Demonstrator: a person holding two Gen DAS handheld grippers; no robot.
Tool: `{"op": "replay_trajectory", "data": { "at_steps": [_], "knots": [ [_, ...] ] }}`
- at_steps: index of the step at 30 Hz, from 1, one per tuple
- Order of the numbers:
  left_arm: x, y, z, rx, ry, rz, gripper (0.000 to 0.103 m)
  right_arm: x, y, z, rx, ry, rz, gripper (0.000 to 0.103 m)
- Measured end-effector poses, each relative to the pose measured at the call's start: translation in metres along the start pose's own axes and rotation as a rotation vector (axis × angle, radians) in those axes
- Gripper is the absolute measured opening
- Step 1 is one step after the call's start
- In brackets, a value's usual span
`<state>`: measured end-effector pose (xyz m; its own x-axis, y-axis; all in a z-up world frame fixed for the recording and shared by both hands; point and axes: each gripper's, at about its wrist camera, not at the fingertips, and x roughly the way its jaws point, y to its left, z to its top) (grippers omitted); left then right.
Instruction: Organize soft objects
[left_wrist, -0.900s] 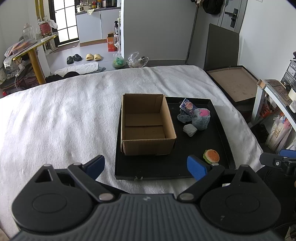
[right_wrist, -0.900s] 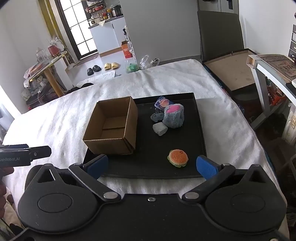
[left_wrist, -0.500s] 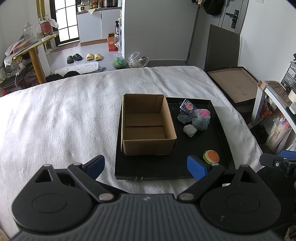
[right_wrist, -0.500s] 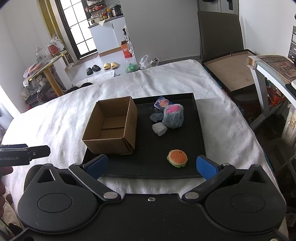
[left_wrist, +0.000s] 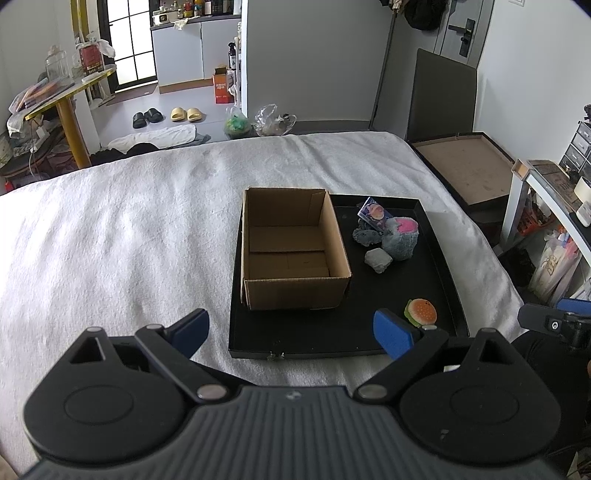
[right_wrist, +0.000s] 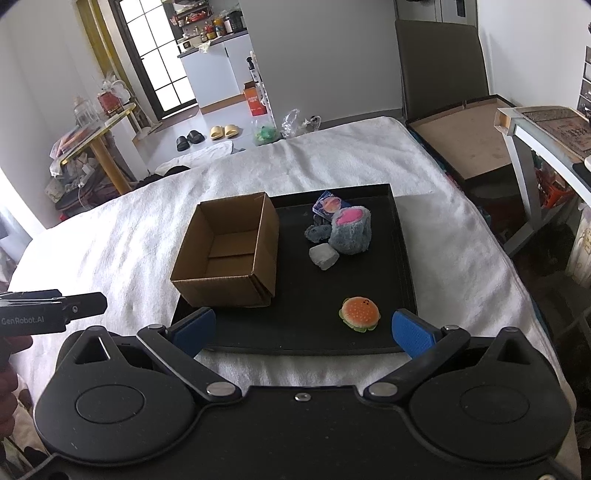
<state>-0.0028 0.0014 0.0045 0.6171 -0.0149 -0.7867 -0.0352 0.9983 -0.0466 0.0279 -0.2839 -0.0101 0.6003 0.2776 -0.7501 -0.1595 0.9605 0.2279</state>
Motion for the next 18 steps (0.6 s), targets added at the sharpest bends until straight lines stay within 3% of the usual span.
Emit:
{"op": "replay_trajectory", "data": {
  "at_steps": [18],
  "knots": [
    [-0.0019, -0.0024, 0.0032, -0.001, 0.001, -0.004, 0.095, 0.0004, -0.0026, -0.0005, 0.008, -0.007, -0.018, 0.103]
  ]
}}
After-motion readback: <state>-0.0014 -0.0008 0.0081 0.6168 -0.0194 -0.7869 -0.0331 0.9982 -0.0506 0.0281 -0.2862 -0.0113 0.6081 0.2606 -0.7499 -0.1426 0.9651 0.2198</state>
